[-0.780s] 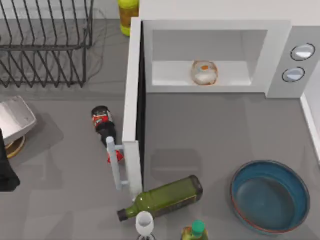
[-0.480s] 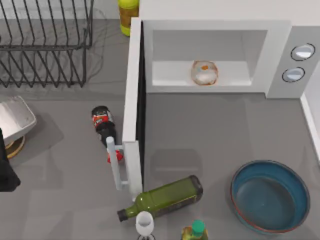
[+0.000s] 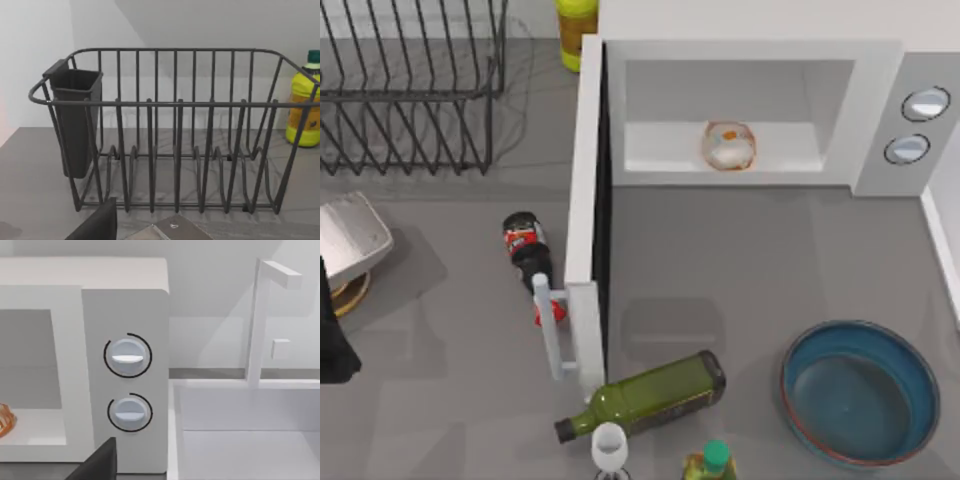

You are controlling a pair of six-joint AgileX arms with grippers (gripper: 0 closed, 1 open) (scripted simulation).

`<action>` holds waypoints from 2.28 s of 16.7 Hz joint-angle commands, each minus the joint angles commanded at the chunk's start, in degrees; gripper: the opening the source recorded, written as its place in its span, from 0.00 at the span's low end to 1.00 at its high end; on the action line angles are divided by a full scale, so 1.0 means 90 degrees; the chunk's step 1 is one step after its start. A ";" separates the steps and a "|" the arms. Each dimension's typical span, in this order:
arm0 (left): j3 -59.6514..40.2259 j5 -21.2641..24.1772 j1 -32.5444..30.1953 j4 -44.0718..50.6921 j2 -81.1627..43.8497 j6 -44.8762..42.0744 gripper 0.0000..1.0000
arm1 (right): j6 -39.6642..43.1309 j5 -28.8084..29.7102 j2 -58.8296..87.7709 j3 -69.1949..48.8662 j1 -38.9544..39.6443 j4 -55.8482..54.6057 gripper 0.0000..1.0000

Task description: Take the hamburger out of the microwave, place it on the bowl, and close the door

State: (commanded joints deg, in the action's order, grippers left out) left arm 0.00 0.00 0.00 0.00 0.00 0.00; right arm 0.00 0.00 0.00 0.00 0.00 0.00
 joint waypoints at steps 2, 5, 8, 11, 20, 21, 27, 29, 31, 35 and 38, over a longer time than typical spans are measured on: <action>0.0000 0.0000 0.0000 0.0000 0.0000 0.0000 1.00 | 0.0000 0.0000 0.0000 0.0000 0.0000 0.0000 1.00; 0.0000 0.0000 0.0000 0.0000 0.0000 0.0000 1.00 | 0.0000 0.0000 0.0000 0.0000 0.0000 0.0000 1.00; 0.0000 0.0000 0.0000 0.0000 0.0000 0.0000 1.00 | 0.0000 0.0000 0.0000 0.0000 0.0000 0.0000 1.00; 0.0000 0.0000 0.0000 0.0000 0.0000 0.0000 1.00 | 0.0000 0.0000 0.0000 0.0000 0.0000 0.0000 1.00; 0.0000 0.0000 0.0000 0.0000 0.0000 0.0000 1.00 | -0.0243 0.0582 0.2593 -0.1242 0.0590 -0.0918 1.00; 0.0000 0.0000 0.0000 0.0000 0.0000 0.0000 1.00 | -0.0293 0.0702 0.3125 -0.1497 0.0711 -0.1105 1.00; 0.0000 0.0000 0.0000 0.0000 0.0000 0.0000 1.00 | -0.0642 0.1537 0.6834 -0.3282 0.1558 -0.2415 1.00; 0.0000 0.0000 0.0000 0.0000 0.0000 0.0000 1.00 | -0.0769 0.1840 0.8179 -0.3930 0.1864 -0.2890 1.00; 0.0000 0.0000 0.0000 0.0000 0.0000 0.0000 1.00 | -0.0896 0.2144 0.9524 -0.4579 0.2171 -0.3364 1.00; 0.0000 0.0000 0.0000 0.0000 0.0000 0.0000 1.00 | -0.1139 0.2721 1.2077 -0.5809 0.2754 -0.4264 1.00; 0.0000 0.0000 0.0000 0.0000 0.0000 0.0000 1.00 | -0.1296 0.3095 1.3728 -0.6606 0.3129 -0.4847 1.00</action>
State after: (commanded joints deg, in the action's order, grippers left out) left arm 0.00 0.00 0.00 0.00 0.00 0.00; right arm -11.67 27.85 123.55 -59.45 28.16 -43.62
